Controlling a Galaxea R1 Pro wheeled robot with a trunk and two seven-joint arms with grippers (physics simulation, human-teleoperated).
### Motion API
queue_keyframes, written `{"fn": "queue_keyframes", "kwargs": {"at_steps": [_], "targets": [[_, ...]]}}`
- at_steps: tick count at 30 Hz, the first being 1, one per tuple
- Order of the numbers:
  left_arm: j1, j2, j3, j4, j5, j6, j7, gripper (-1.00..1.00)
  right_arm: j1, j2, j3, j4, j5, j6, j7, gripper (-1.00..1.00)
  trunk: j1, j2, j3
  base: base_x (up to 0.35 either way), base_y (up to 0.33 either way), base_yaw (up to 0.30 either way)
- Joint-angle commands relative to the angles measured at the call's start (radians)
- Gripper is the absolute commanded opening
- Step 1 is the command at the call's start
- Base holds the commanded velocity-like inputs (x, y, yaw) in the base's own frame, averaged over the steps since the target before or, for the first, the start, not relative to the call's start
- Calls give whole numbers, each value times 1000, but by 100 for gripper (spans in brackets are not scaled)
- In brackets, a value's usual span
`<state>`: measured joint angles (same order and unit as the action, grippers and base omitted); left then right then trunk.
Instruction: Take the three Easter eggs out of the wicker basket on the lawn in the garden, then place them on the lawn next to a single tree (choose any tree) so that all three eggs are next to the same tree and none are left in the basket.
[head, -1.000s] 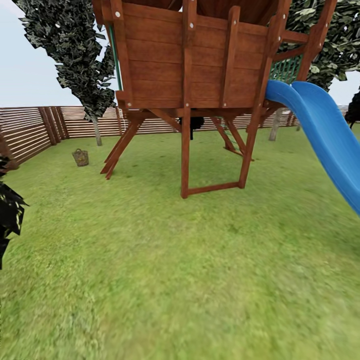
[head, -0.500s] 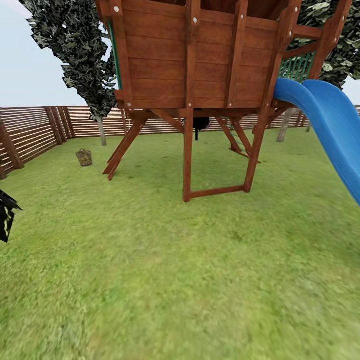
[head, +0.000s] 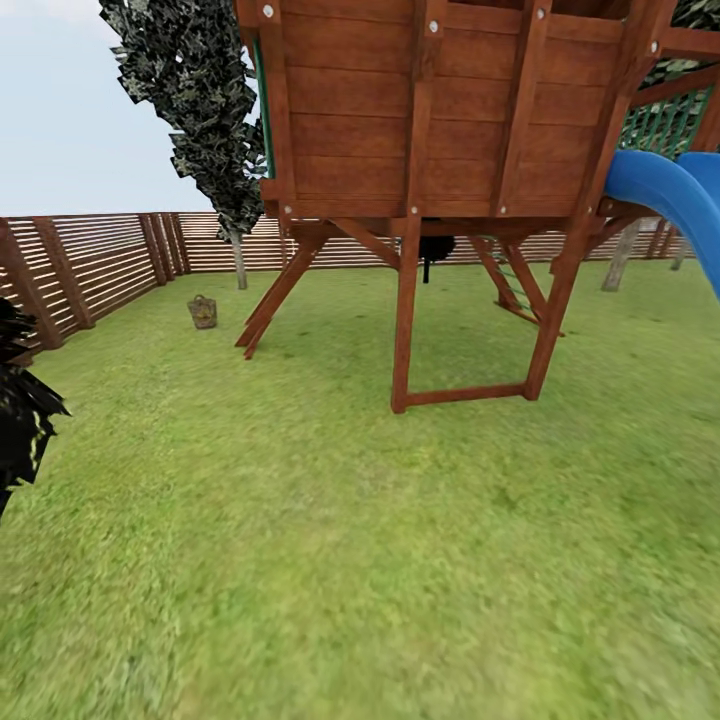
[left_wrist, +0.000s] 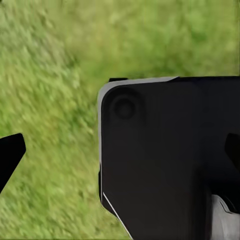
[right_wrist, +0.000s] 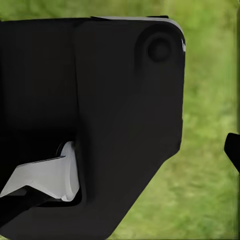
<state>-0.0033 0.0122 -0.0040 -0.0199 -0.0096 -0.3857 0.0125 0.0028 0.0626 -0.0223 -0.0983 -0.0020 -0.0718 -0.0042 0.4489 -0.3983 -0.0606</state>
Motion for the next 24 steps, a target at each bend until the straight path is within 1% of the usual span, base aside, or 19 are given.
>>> {"fn": "queue_keyframes", "kwargs": {"at_steps": [1, 10, 24], "targets": [[-1, 0, -1, 0, -1, -3, 1, 100, 0, 0, -2, -1, 0, -2, 0, 100, 1, -2, -2, 314, -87, 94], [0, 0, -1, 0, -1, -3, 2, 100, 0, 0, -2, -1, -1, -2, 0, 100, 1, -2, -2, 316, -63, 57], [0, 0, -1, 0, -1, -4, 2, 100, 0, 0, -3, -1, -1, -2, 0, 100, 1, -2, -11, 327, -5, 194]]}}
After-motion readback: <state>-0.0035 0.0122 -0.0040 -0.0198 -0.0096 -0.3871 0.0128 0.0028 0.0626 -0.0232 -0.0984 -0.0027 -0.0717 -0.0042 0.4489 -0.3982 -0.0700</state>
